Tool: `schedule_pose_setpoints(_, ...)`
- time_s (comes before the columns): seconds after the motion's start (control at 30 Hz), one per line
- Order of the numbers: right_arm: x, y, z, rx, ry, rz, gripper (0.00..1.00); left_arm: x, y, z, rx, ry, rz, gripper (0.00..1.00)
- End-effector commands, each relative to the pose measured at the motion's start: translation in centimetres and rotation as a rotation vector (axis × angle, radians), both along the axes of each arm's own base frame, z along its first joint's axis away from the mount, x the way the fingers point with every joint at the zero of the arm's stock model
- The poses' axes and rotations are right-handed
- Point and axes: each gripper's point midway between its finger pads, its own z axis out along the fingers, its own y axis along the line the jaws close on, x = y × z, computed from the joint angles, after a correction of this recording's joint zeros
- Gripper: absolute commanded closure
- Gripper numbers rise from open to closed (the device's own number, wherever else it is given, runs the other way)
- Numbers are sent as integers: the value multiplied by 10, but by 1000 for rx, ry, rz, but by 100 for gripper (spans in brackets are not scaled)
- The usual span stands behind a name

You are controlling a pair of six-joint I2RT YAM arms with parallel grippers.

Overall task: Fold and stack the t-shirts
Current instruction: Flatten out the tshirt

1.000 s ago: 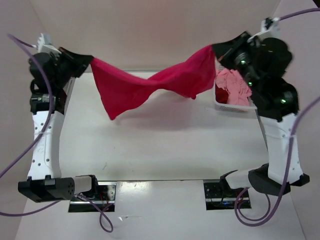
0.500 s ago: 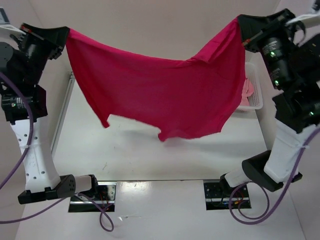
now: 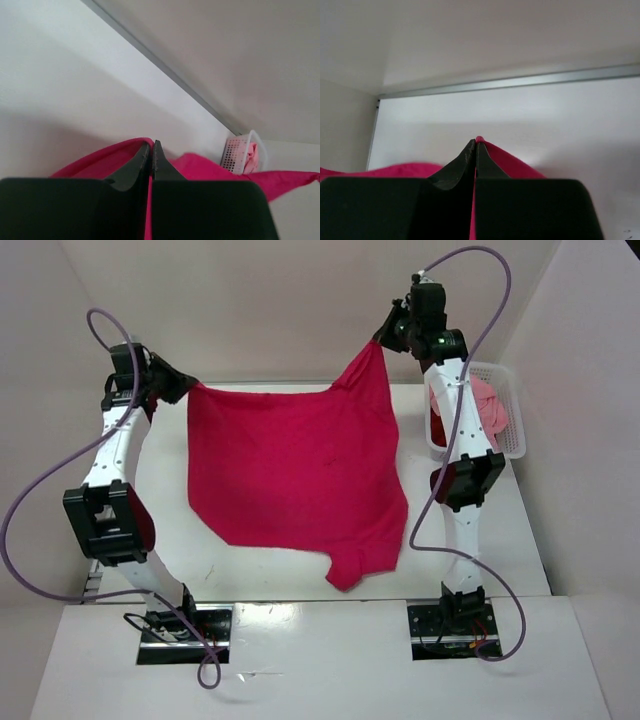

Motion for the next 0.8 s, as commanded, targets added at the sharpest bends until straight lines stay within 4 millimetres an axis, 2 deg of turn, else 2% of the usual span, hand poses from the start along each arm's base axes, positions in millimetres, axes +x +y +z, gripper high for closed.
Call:
schedule_pose_setpoints(0.0, -32, -4, 121, 94, -289, 27, 100, 12, 4, 99, 45, -263, 7, 100)
schedule_pose_setpoints(0.1, -53, -9, 171, 151, -406, 30, 100, 13, 2, 123, 40, -309, 1, 100)
schedule_pose_setpoints(0.13, -61, -10, 189, 169, -456, 31, 100, 11, 2, 139, 47, -342, 1, 100)
schedule_pose_setpoints(0.17, -78, -13, 213, 179, -510, 33, 100, 7, 6, 150, 42, -362, 12, 100)
schedule_pose_setpoints(0.2, -87, -15, 226, 195, -542, 34, 100, 3, 3, 164, 35, -397, 4, 100)
schedule_pose_setpoints(0.23, -94, -16, 236, 200, -570, 36, 100, -2, 7, 177, 42, -424, 14, 100)
schedule_pose_setpoints(0.27, -106, -18, 248, 214, -591, 37, 100, -4, 12, 181, 34, -432, 19, 100)
schedule_pose_setpoints(0.37, -119, -13, 257, 230, -606, 80, 100, -16, 24, 203, 52, -481, 46, 100)
schedule_pose_setpoints(0.47, -119, -7, 239, 229, -529, 104, 100, -24, 24, 210, 66, -496, 56, 100)
schedule_pose_setpoints(0.5, -127, -7, 242, 230, -530, 115, 100, -27, 23, 212, 68, -505, 56, 100)
schedule_pose_setpoints(0.57, -124, -5, 223, 221, -461, 120, 100, -33, 22, 203, 73, -488, 55, 100)
schedule_pose_setpoints(0.6, -140, -9, 228, 210, -465, 121, 100, -35, 22, 199, 83, -486, 53, 100)
schedule_pose_setpoints(0.63, -129, -7, 191, 171, -366, 117, 100, -43, 20, 199, 97, -488, 50, 100)
schedule_pose_setpoints(0.67, -133, -4, 174, 155, -321, 127, 100, -41, 21, 175, 87, -442, 51, 100)
schedule_pose_setpoints(0.7, -134, -6, 165, 152, -315, 114, 100, -42, 21, 162, 91, -416, 49, 100)
schedule_pose_setpoints(0.73, -143, -4, 121, 131, -220, 121, 100, -48, 20, 156, 99, -412, 47, 100)
schedule_pose_setpoints(0.77, -147, -5, 97, 124, -172, 118, 100, -47, 20, 117, 83, -339, 47, 100)
